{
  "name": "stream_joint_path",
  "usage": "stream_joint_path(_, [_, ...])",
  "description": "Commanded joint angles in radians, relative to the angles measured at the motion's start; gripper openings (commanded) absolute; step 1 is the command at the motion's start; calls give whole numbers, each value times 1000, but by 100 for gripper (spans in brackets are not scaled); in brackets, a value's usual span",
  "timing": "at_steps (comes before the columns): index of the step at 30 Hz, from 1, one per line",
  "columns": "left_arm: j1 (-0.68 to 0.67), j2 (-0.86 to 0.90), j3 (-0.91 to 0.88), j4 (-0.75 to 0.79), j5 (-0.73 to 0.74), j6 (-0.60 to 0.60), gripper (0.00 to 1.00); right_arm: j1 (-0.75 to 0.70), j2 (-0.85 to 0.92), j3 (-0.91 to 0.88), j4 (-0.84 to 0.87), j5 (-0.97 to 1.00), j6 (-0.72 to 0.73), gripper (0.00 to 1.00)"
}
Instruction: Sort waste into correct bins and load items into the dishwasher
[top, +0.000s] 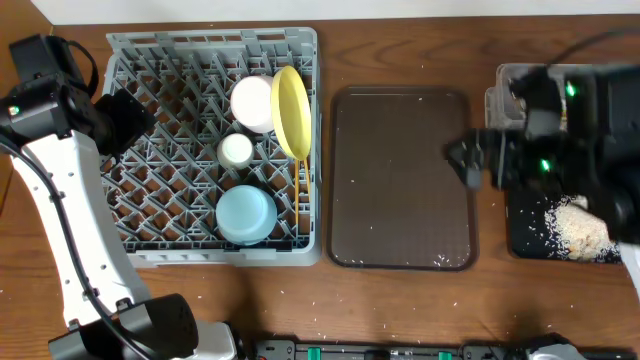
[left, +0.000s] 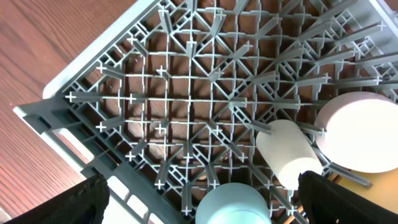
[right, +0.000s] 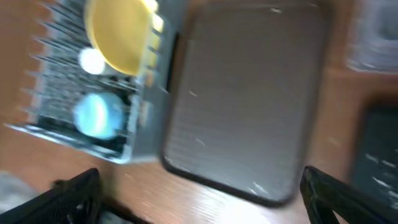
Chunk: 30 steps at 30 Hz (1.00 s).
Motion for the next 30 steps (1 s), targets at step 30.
stream_joint_path(30, [3,3,8,0,-8,-9,98,50,-606,-706,108,211,39,99])
